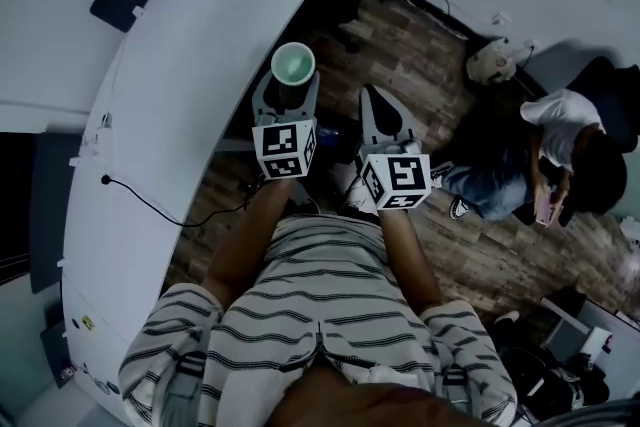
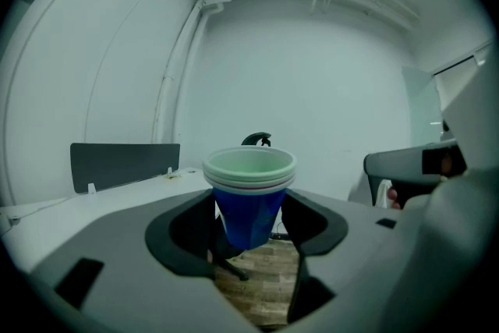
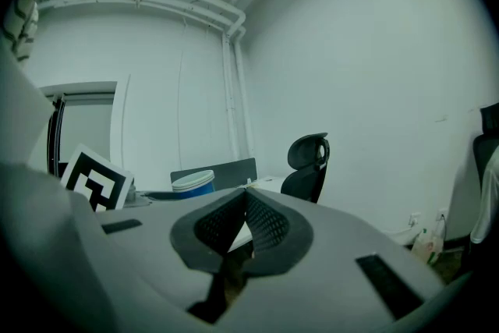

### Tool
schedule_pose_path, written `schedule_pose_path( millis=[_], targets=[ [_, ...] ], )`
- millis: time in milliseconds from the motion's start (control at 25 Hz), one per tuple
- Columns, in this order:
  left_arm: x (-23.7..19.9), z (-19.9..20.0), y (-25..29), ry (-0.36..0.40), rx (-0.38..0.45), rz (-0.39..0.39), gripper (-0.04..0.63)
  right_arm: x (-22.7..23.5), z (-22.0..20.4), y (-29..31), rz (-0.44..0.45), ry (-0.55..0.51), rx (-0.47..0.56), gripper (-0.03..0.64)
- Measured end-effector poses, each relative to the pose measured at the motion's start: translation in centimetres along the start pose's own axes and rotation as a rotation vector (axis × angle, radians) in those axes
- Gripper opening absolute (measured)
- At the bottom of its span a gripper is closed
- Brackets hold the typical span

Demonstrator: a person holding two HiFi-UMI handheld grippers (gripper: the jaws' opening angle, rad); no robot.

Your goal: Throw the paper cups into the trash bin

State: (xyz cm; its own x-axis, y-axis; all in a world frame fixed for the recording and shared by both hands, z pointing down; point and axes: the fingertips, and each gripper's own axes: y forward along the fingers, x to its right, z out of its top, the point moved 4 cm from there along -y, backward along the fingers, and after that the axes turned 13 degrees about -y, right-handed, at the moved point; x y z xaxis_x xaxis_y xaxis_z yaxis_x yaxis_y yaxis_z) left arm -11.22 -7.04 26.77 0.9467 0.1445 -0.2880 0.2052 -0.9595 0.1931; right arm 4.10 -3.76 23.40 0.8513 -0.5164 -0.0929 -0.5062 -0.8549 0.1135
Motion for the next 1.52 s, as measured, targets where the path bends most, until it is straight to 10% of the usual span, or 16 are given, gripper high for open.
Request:
schedule_pose_path(
  millis=[1520],
  targets=[
    [6.4,-9.2,0.3,-0.019,-0.246,-0.179,0.279,4.2,-8.8,-2.1,-0.082,0.097,-0.16,0.017]
  ],
)
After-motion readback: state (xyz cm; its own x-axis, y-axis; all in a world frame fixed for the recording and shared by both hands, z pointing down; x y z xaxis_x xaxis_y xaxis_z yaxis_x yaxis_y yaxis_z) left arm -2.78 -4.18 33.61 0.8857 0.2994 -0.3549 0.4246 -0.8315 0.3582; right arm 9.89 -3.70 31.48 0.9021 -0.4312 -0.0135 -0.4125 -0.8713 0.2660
